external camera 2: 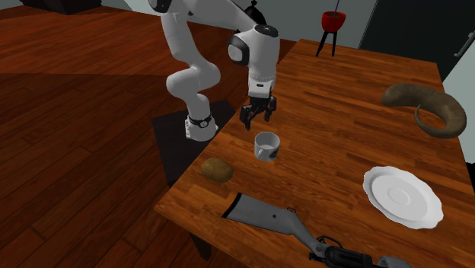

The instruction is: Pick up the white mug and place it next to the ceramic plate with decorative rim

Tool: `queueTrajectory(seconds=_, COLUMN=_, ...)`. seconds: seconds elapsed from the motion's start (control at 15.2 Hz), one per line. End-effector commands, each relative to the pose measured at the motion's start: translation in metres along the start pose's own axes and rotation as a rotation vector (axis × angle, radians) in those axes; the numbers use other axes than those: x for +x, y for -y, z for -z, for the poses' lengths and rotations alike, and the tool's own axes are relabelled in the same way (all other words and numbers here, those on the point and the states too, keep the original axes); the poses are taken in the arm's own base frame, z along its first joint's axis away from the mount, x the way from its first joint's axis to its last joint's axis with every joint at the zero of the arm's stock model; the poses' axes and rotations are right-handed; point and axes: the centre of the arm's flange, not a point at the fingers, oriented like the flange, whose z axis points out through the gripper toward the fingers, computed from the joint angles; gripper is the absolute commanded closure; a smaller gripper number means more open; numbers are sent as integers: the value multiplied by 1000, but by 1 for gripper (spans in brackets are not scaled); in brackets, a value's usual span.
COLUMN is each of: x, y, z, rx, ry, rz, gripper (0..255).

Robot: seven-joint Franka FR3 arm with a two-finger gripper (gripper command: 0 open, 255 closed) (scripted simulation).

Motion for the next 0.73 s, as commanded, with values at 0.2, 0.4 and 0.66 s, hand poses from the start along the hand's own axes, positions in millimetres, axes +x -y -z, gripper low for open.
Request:
queueTrajectory(seconds=0.2, x=16, y=50, z=-39, rx=5, ry=-1, rz=10, gripper=0)
queueTrajectory(seconds=0.4, x=25, y=79, z=-63, rx=8, ry=-1, rz=17, gripper=0)
queueTrajectory(seconds=0.66, x=27, y=87, z=-85, rx=8, ry=-1, rz=18, gripper=0)
